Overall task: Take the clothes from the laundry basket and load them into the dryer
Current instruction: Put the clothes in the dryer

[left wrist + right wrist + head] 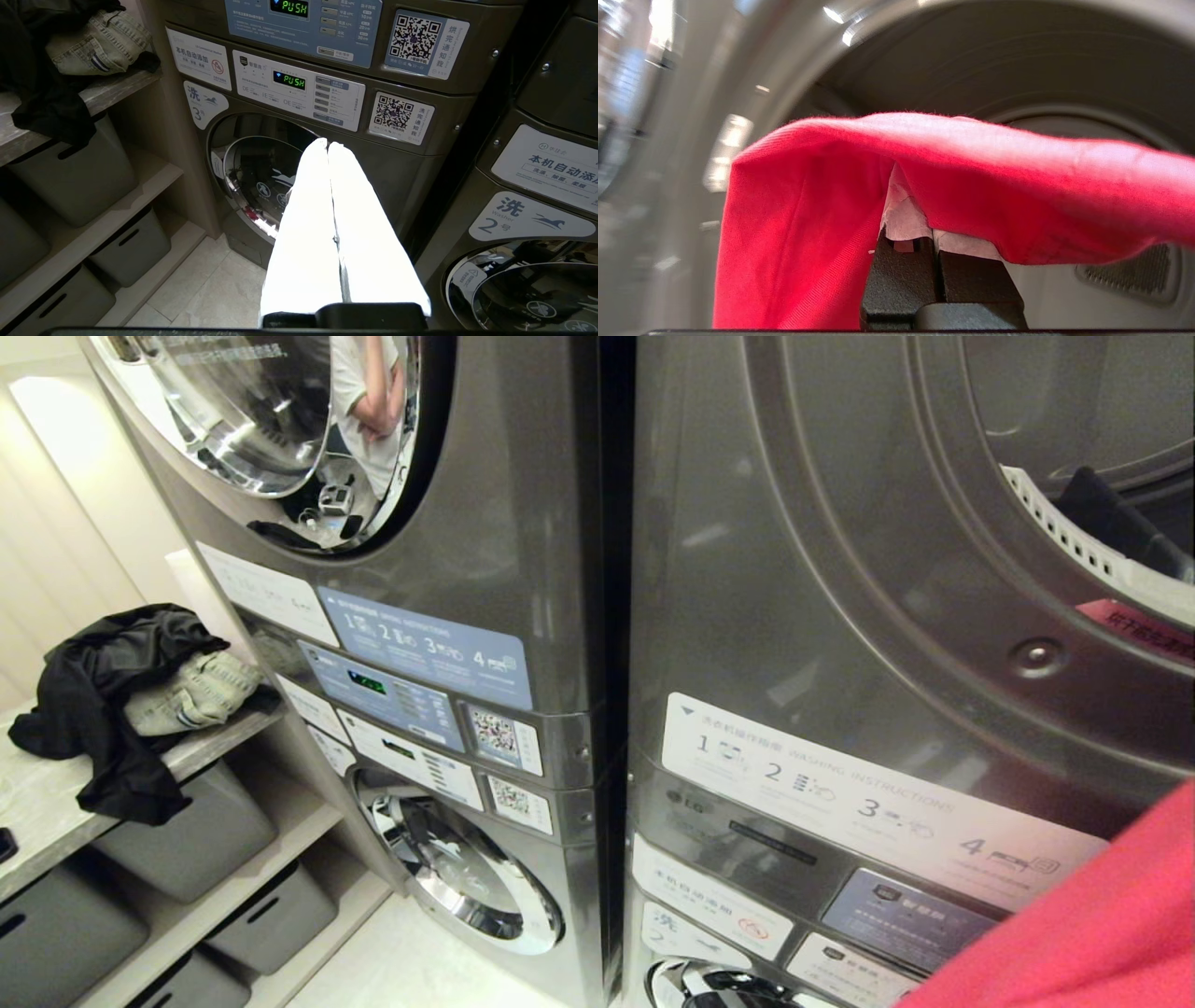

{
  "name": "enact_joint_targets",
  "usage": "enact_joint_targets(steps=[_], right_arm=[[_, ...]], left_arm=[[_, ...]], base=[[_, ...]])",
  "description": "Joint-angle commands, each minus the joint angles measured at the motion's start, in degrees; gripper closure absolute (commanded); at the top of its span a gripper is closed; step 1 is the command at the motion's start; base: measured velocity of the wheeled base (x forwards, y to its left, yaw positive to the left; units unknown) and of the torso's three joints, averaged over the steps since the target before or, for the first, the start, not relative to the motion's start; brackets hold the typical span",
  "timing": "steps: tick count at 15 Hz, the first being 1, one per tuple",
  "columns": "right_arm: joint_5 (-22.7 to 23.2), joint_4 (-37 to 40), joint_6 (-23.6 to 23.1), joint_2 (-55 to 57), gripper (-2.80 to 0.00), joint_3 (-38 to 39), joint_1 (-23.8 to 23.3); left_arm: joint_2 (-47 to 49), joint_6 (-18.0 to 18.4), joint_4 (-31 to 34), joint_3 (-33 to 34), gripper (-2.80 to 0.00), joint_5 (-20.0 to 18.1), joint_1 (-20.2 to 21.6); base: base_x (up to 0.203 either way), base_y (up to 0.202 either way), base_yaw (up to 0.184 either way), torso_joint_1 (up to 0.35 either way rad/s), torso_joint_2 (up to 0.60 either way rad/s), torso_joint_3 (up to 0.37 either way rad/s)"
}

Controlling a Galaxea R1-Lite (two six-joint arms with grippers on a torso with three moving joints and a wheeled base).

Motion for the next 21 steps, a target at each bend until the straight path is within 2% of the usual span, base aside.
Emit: enact_joint_targets(steps=[1, 4, 7, 9, 13, 15, 17, 18, 21], right_arm=[[-0.46, -1.39, -1.88, 11.04, 0.00, -5.58, 0.01], [-4.31, -2.05, -3.73, 19.93, 0.00, -16.85, 0.01], [-10.81, -2.26, -4.20, 29.27, 0.00, -28.77, 0.01], [-15.16, -2.28, -4.56, 33.14, 0.00, -33.76, -0.02], [-24.31, -2.45, -5.21, 36.00, 0.00, -34.74, -0.08], [-29.18, -7.55, -5.45, 38.32, 0.00, -34.74, -0.40], [-36.22, -13.14, -5.79, 41.69, 0.00, -34.74, -0.89], [-37.92, -13.87, -5.78, 42.74, 0.00, -34.74, -0.94], [-38.33, -13.74, -5.36, 45.61, 0.00, -34.67, -0.96]], left_arm=[[-0.11, -0.06, -0.05, 1.85, 0.00, 0.00, -0.01], [-0.11, -0.06, -0.05, 1.85, 0.00, 0.00, -0.01], [-0.11, -0.06, -0.05, 1.85, 0.00, 0.00, -0.01], [-0.11, -0.06, -0.05, 1.85, 0.00, 0.00, -0.01], [-0.11, -0.06, -0.05, 1.85, 0.00, 0.00, -0.01], [-0.11, -0.06, -0.05, 1.92, 0.00, 0.00, -0.01], [-0.11, -0.06, -0.05, 1.85, 0.00, 0.00, -0.01], [-0.11, -0.06, -0.05, 1.85, 0.00, 0.00, -0.01], [-0.11, -0.06, -0.05, 1.85, 0.00, 0.00, -0.01]], base=[[0.000, 0.000, 0.000, 0.000, 0.00, 0.000], [0.000, 0.000, 0.000, 0.000, 0.00, 0.000], [0.000, 0.000, 0.000, 0.000, 0.00, 0.000], [0.000, 0.000, 0.000, 0.000, 0.00, 0.000], [0.000, 0.000, 0.000, 0.000, 0.00, 0.000], [0.000, 0.000, 0.000, 0.000, 0.00, 0.000], [0.000, 0.000, 0.000, 0.000, 0.00, 0.000], [0.000, 0.000, 0.000, 0.000, 0.00, 0.000], [0.000, 0.000, 0.000, 0.000, 0.00, 0.000]])
